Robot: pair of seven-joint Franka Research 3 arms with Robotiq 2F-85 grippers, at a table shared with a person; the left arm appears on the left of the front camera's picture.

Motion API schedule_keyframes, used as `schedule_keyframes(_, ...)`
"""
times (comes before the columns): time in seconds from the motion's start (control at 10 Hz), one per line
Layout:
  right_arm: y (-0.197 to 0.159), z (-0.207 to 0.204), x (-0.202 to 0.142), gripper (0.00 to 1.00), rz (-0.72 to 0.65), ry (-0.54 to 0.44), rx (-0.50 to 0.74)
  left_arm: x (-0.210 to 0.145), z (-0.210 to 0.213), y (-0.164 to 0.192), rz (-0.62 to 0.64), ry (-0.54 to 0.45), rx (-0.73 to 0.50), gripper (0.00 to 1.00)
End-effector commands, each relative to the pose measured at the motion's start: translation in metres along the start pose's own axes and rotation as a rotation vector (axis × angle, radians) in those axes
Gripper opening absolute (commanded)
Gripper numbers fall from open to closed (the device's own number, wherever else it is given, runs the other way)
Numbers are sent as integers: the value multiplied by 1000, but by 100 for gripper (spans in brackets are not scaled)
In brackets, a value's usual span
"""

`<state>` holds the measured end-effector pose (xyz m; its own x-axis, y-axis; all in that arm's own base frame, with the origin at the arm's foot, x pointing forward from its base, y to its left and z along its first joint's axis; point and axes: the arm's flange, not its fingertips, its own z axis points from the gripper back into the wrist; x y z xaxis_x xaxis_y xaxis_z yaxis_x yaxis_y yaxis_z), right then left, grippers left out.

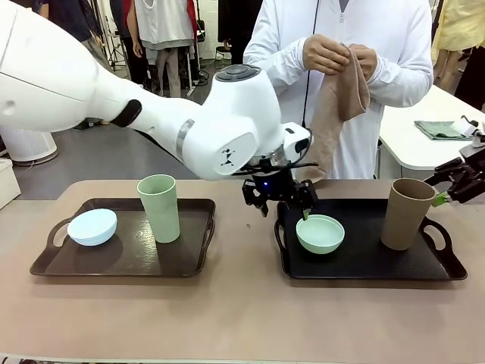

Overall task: Set up a tray with a mat and arrange the tableware.
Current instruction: Pick up the Picnic Bowl and Reusable plastic cup from the Handle tray in front of the human's position and hold them in the air.

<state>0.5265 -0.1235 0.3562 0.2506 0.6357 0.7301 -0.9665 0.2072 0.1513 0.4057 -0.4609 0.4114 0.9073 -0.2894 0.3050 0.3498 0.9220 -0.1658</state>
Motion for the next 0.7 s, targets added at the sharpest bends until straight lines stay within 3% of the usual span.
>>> schedule_keyframes(0.0, -3, -10, 4, 100, 46, 33, 44, 18, -16, -19, 24, 7, 60, 100)
schedule_keyframes(0.3, 4, -9, -5, 100, 166, 83, 111, 24, -32, -22, 46, 35, 73, 100)
schedule_keyframes(0.6, 16, 1, -13, 100, 169, 65, 141, 29, -37, -16, 74, 29, 71, 100)
